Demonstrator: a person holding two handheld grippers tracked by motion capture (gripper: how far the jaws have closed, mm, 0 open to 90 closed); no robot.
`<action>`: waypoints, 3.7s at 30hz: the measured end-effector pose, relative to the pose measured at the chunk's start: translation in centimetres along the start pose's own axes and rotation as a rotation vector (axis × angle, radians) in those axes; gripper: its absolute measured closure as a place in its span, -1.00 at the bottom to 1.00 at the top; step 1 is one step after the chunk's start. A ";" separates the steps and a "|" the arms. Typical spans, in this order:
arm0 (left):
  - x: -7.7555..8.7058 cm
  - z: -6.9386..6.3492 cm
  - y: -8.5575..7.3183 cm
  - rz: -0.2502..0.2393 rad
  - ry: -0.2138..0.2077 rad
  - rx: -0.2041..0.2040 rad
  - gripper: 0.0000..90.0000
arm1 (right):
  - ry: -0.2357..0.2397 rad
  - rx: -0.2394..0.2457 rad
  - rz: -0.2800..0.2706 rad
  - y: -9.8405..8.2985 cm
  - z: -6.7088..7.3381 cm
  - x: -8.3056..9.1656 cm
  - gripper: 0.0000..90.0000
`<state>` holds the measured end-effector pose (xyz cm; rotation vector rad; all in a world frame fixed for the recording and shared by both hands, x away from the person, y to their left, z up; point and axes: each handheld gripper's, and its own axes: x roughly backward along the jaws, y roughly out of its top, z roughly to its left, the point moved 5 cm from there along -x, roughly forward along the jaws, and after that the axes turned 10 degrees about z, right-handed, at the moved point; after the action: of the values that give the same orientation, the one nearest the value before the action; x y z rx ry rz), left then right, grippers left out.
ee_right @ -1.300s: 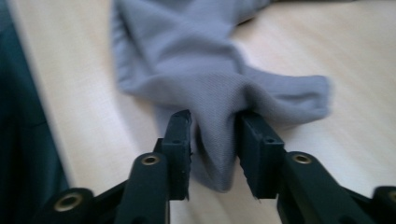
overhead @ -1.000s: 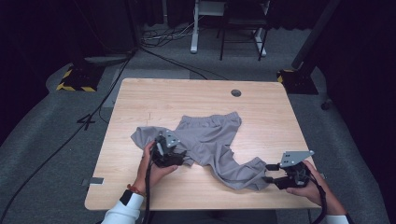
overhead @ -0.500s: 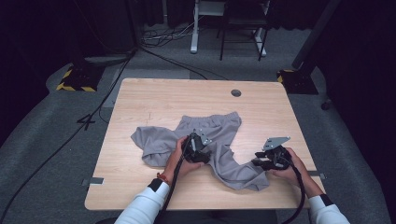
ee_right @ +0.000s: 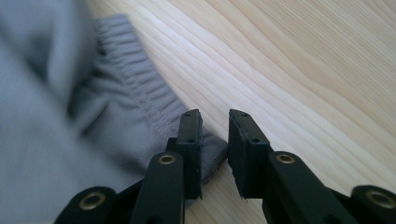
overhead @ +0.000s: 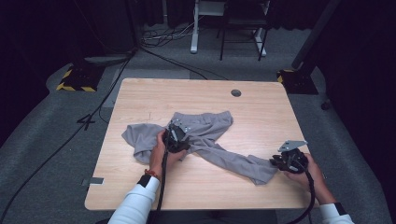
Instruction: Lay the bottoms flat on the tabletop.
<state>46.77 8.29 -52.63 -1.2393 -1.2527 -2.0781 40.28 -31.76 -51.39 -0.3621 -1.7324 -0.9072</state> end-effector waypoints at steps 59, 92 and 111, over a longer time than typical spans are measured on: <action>2.6 -10.0 -1.9 -0.105 -0.418 -0.286 -0.17 | 0.047 0.102 -0.211 2.5 2.3 1.8 0.10; 8.0 -5.2 -3.2 -0.208 -0.352 -0.212 -0.41 | 0.001 0.080 -0.016 -0.6 0.6 3.5 0.14; 3.9 10.0 -9.1 -0.042 -0.153 0.104 -0.31 | 0.097 0.191 -0.069 5.8 3.9 -2.6 0.55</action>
<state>43.04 21.80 -51.73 -1.3570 -1.4465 -1.9503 42.30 -24.57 -51.90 -0.1317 -1.7334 -0.7875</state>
